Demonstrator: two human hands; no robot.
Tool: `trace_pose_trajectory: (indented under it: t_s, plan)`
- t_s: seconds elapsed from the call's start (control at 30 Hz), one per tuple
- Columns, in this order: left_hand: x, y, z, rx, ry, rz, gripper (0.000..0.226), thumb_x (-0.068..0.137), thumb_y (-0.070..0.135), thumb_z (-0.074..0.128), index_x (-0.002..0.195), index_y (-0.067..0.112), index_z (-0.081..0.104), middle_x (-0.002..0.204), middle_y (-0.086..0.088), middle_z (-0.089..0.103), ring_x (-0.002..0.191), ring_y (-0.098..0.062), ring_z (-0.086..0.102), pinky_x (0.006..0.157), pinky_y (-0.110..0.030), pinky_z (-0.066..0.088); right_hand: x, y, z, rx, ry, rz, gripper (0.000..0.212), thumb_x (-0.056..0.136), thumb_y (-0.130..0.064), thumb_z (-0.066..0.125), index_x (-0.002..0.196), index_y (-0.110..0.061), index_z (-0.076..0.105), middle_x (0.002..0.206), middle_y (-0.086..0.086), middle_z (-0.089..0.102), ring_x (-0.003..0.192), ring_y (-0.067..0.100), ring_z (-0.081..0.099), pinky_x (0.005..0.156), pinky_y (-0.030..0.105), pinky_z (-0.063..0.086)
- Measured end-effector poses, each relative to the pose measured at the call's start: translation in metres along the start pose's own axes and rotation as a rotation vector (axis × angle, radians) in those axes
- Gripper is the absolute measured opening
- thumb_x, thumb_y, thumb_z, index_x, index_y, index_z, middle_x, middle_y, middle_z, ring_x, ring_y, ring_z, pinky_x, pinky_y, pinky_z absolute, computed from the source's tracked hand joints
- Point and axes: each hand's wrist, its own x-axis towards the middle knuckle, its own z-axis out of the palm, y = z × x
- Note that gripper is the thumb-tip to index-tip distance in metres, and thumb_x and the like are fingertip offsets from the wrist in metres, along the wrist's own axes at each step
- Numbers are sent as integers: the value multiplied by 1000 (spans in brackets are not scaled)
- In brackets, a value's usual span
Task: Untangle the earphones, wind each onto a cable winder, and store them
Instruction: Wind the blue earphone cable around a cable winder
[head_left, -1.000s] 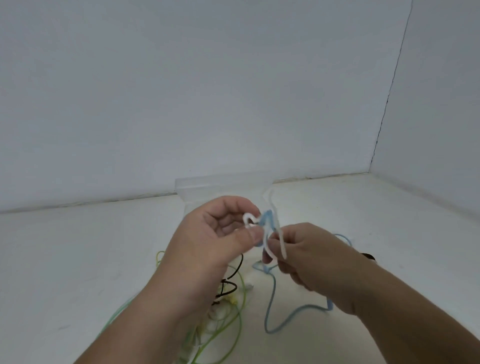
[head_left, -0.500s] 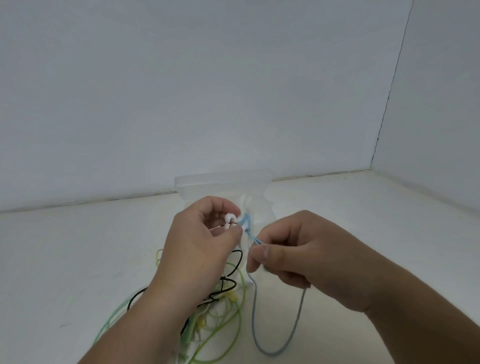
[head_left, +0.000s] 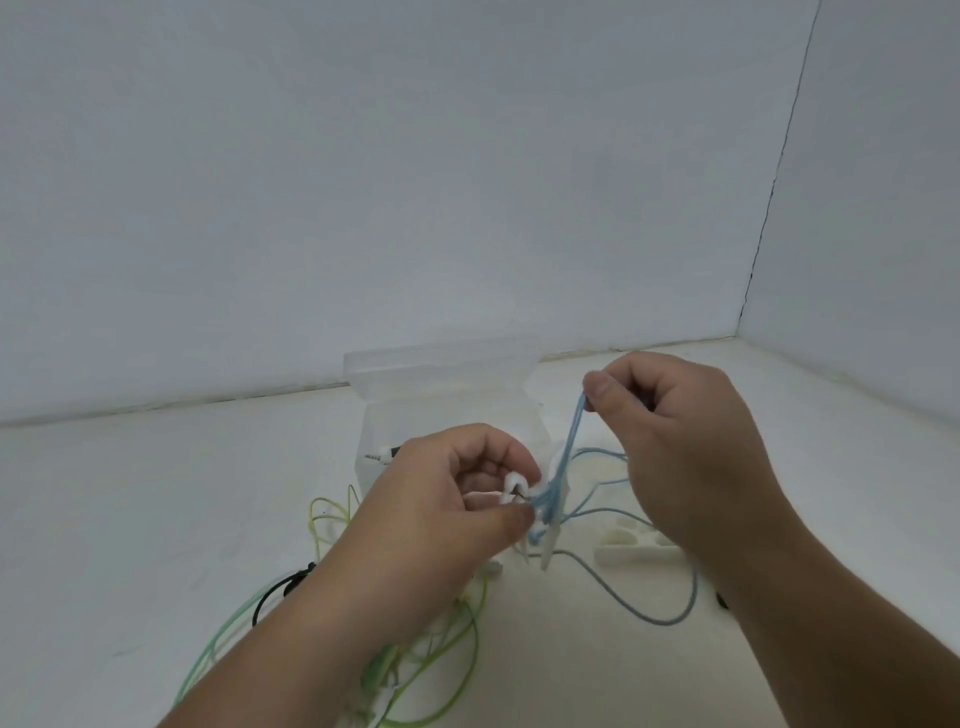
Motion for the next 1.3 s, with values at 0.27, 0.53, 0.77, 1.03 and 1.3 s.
trace_pose_trajectory:
  t_s: [0.27,0.53,0.77,1.03,1.3]
  plan:
    - [-1,3,-2,-272,-158,110,22,65,9,78,82,22,73,80,-6,69,77,-18,66,72,-27,53,-2,3,5,57,-69,140,33,96,-29,59,68,-12,64,49,-4,38,44,7,33,47,21,32]
    - [5,5,-7,-434,183,155,20,67,7,75,81,21,74,81,-8,71,76,-20,66,80,-32,56,-13,1,14,57,-737,363,45,103,-35,46,68,-17,68,51,-8,47,47,12,34,47,21,28]
    - [11,-1,-15,-361,427,29,26,83,-8,67,81,17,71,77,-6,69,75,-19,64,87,-44,54,-14,-6,8,204,-865,251,33,101,-33,52,78,-19,71,55,-7,41,52,14,30,50,25,26]
    - [6,-4,-11,8,383,77,19,83,1,71,87,21,71,75,10,65,63,-2,58,57,-10,43,-12,-12,2,229,-696,194,18,92,-24,64,82,-17,78,46,-8,38,43,9,30,45,22,26]
    - [8,-9,-11,200,449,96,25,83,3,68,82,28,68,82,7,68,65,-10,62,53,-10,39,-7,-6,1,7,-324,159,33,87,-32,71,66,-7,67,40,-11,36,35,6,31,40,12,29]
